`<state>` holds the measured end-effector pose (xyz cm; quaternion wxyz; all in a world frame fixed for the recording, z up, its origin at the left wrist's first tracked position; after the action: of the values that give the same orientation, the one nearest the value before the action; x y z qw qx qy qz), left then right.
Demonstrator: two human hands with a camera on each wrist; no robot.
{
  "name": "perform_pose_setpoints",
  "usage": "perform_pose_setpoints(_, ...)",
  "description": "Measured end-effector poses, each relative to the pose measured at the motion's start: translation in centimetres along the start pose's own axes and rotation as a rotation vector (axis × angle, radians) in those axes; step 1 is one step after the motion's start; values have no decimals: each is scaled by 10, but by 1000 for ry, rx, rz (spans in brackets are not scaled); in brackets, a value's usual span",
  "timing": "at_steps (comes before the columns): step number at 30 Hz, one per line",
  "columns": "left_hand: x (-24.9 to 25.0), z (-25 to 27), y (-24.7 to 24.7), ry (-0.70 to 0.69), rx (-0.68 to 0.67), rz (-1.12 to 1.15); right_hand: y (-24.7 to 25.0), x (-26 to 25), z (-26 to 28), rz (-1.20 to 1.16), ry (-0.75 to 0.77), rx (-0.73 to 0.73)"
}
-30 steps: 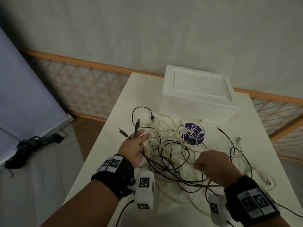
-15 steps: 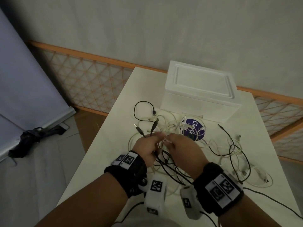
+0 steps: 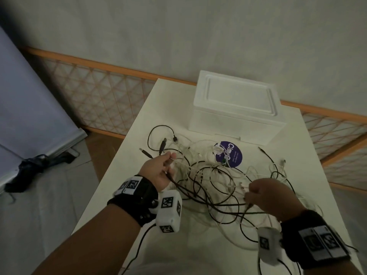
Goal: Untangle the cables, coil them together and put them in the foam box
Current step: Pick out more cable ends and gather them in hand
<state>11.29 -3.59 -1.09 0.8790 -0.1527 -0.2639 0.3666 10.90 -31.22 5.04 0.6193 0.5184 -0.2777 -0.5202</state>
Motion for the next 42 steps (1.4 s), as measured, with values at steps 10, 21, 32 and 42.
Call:
perform_pose_setpoints(10,-38,12,-42,-14,-191,-155,11,-113,-31,-403,316,269)
perform_pose_setpoints(21,23,-7,1,-22,55,-96,7,-6,9,-68,90,14)
perform_pose_setpoints(32,-47,5,-55,-9,-160,-238,11,-105,-34,-233,204,211)
perform_pose_setpoints(42,17,-12,-20,4,-51,24,1,-51,-6,-121,234,19)
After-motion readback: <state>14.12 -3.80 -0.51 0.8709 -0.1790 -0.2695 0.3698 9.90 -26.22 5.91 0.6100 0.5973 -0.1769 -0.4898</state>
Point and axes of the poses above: each hand's wrist, its own z-axis away from the middle knuckle, its own y-axis out of the back of the hand, x = y × z, the point moved 6 cm from there along -z, towards the middle knuckle, and after that the axes turned 10 degrees about y, right-handed, at the moved point
